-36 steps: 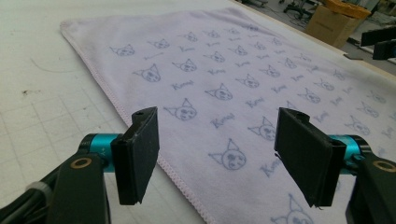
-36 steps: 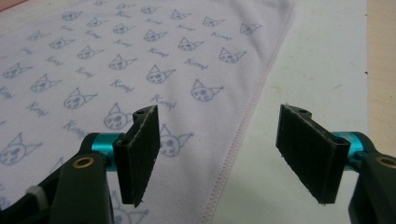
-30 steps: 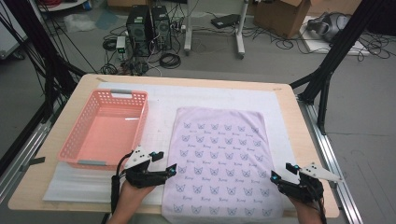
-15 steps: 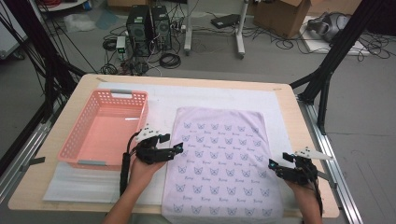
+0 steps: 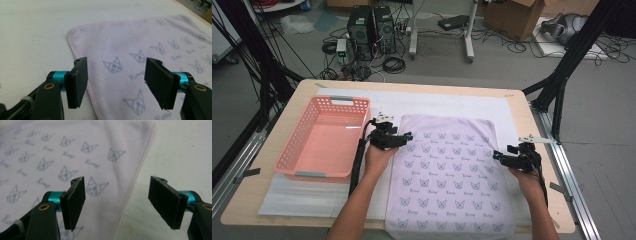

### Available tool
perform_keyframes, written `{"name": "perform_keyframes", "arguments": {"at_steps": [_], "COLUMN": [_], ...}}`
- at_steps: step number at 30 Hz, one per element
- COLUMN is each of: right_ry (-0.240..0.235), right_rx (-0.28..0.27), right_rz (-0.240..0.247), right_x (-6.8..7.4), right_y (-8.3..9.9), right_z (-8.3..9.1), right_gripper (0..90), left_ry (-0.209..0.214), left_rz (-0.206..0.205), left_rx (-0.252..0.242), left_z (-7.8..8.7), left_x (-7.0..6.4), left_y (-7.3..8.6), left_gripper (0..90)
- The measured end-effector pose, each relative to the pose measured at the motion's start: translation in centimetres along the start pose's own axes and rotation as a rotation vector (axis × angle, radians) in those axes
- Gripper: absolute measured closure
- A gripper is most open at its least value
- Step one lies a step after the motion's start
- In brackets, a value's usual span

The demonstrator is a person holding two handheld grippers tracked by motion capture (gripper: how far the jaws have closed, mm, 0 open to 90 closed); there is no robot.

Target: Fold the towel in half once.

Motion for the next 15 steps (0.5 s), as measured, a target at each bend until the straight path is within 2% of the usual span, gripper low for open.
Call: {"name": "perform_keyframes", "arguments": {"at_steps": [6,10,13,15], "right_ry": [0.04,0.077,0.09,0.109], "right_rx": [0.024,0.06,0.056,0.07], "right_rz": [-0.005,-0.028,-0.033,-0.013], "right_x": [-0.6,-1.2,-1.3,-1.1], "right_y": [-1.1,-1.1,-1.5,-1.7], "right_z": [-1.8,-3.3,-3.8,-4.1], "right_gripper": [27.4,23.4,23.3,26.4], "left_ry": [-0.045,-0.075,-0.098,-0.126], "left_rz": [-0.005,-0.034,-0.092,-0.169], "left_rx": [0.063,0.109,0.116,0.133], "left_z": [-1.8,-2.6,-2.7,-2.7], "left_x": [0.9,1.3,1.0,0.7], "left_y": [0.5,1.2,1.3,1.4], "left_gripper": [36.0,36.1,37.9,39.6]}}
Point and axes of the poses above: each handheld gripper's, and its own axes: z roughly backward along the jaws, y roughly out of its underside, x roughly to its left, the point moved 4 cm from there along -z, roughly forward along the jaws, and after that the axes turned 7 degrees about -z, right-handed, at the moved point
